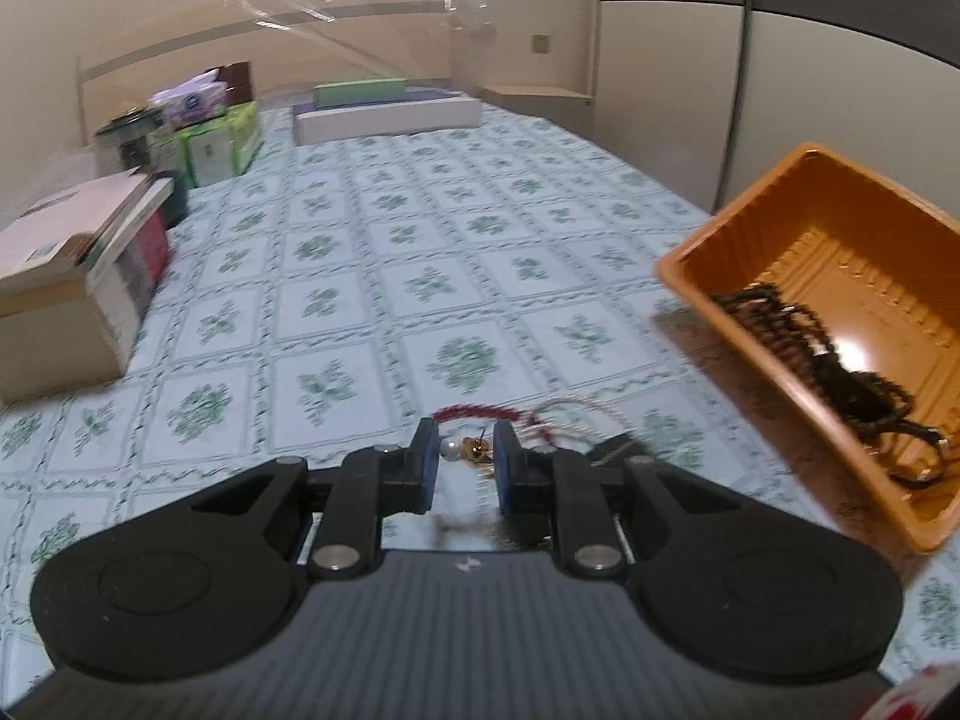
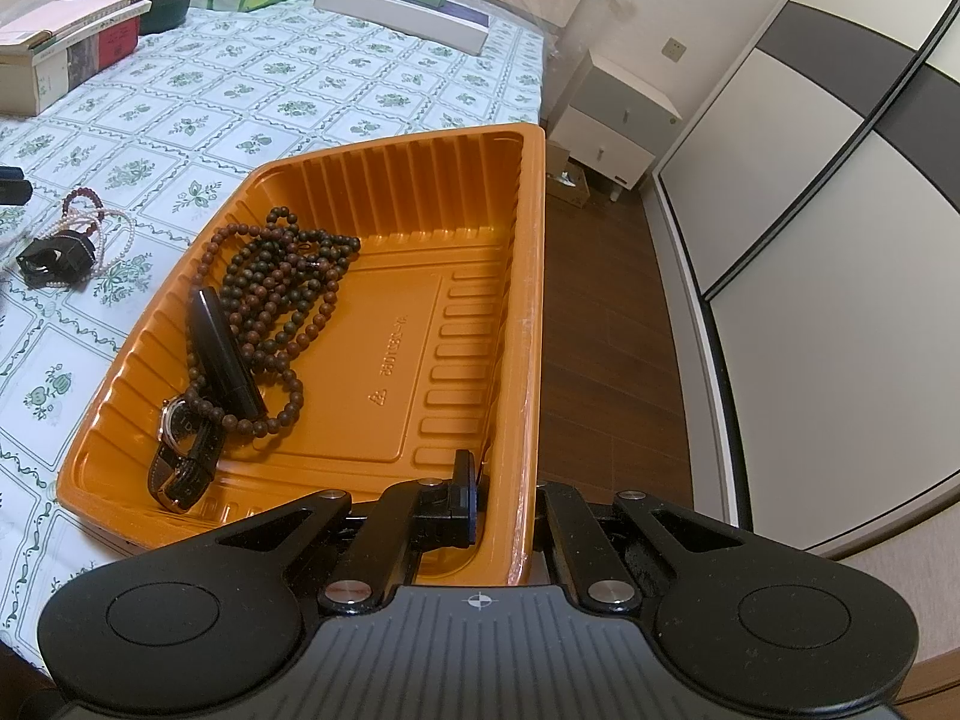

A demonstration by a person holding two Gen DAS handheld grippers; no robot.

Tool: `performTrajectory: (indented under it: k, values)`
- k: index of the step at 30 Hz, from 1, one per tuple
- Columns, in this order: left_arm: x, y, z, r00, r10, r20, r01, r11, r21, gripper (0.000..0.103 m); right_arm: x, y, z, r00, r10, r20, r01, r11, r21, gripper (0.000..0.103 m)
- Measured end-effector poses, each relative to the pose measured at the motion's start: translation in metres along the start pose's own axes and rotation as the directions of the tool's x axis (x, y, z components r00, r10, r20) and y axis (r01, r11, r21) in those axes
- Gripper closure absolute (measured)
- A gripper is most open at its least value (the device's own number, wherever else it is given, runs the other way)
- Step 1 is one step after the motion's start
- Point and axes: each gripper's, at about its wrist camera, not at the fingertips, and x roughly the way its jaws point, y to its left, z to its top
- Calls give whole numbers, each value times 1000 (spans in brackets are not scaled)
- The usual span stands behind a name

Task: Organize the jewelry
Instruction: 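Carry the pearl earring with the left gripper over the tray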

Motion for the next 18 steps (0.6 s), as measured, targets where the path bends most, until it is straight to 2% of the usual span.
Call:
performTrajectory:
  k: [4,8,12,16,18]
  values:
    - [-8,-26,6,997,-75,10,74,996,44,86,0,0,0,1000,1,0,-1,1000,2,100]
    - [-13,-59,11,984,-176,14,174,980,93,86,0,0,0,1000,0,1,0,1000,1,100]
    - [-15,-97,17,962,-272,10,268,953,141,86,0,-1,0,1000,1,1,-1,1000,2,100]
    - [-17,-129,22,931,-364,2,358,917,177,86,-1,-1,-1,1000,1,4,-1,1000,2,100]
    - [-17,-142,23,921,-389,-5,382,902,200,86,-1,-1,-1,1000,2,4,-2,1000,4,100]
